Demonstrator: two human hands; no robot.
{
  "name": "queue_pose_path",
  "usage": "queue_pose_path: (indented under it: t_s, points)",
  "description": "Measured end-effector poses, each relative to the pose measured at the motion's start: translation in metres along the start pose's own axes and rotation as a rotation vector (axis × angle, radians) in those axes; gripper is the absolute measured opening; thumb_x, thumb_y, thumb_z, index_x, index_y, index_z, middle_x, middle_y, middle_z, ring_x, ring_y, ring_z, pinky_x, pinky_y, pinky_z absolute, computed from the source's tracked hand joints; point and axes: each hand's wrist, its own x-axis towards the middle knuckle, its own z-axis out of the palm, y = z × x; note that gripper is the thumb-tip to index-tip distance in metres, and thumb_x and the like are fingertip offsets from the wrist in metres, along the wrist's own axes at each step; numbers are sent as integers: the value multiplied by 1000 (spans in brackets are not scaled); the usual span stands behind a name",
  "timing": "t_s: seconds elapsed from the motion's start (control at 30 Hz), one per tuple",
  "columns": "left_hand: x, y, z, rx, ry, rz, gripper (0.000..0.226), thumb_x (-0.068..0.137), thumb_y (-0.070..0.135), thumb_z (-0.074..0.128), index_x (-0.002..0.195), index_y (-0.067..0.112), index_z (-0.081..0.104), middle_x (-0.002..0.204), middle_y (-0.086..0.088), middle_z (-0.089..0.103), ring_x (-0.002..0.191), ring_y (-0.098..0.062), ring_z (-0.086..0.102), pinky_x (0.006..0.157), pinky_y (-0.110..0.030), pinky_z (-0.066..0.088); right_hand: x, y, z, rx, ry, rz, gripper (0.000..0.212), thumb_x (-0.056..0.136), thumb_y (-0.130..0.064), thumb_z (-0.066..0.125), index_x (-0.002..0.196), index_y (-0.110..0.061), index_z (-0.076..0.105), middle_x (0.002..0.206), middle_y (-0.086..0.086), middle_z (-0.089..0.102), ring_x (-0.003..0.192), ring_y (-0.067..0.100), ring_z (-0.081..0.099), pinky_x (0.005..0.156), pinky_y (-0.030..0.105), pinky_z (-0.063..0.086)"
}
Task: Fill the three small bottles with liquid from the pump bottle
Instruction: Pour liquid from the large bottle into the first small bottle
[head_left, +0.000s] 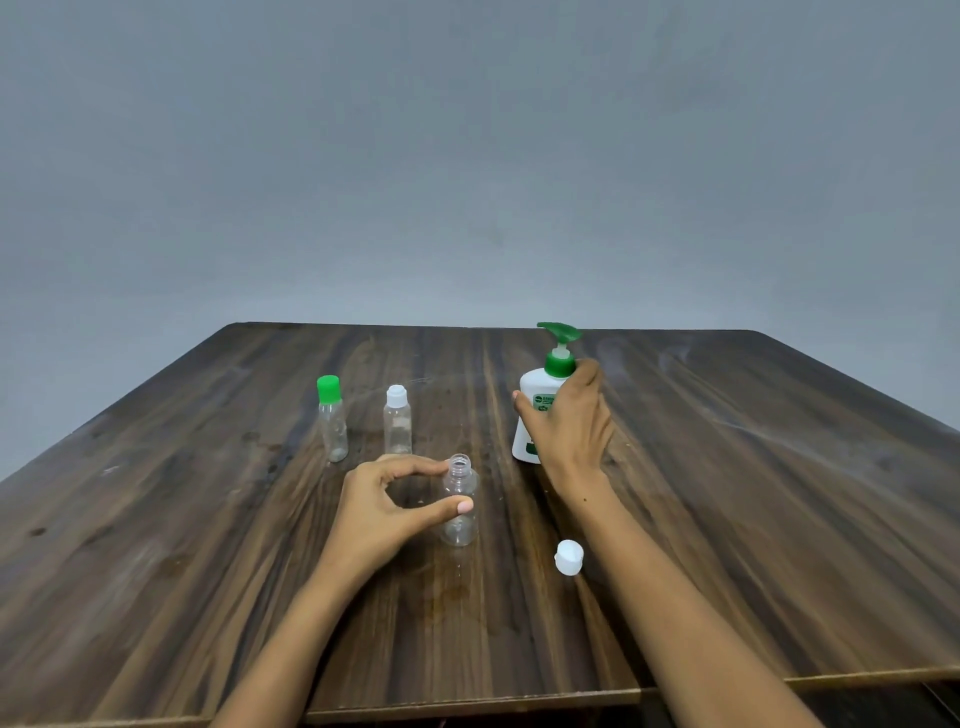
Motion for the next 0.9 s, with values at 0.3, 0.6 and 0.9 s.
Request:
queue_pose_path:
  t_s: [0.3, 0.6, 0.9]
  points:
    - [-1, 2, 0, 26, 11, 8, 39, 55, 41, 89, 89, 25, 79, 90, 15, 75, 93, 3, 67, 83, -5, 44, -44, 0, -46, 21, -42, -97, 60, 73, -48, 76, 110, -13, 44, 101, 2, 57, 88, 27, 60, 63, 29, 32]
    - [-2, 4, 2, 12, -3, 23, 33, 65, 24, 91, 95, 20, 79, 93, 14, 76, 93, -2, 70, 89, -21, 53, -65, -1, -63, -8, -46, -143, 73, 66, -61, 75, 117, -16, 47, 106, 1, 61, 91, 28, 63, 62, 27, 33]
    - [0, 5, 11, 1, 9, -8, 45, 53, 26, 96, 93, 17, 77, 88, 12, 76, 87, 1, 71, 86, -19, 54, -55, -3, -89, 134, -12, -374, 72, 92, -50, 50, 147, -10, 27, 153, 5, 28, 139, 17, 26, 108, 31, 30]
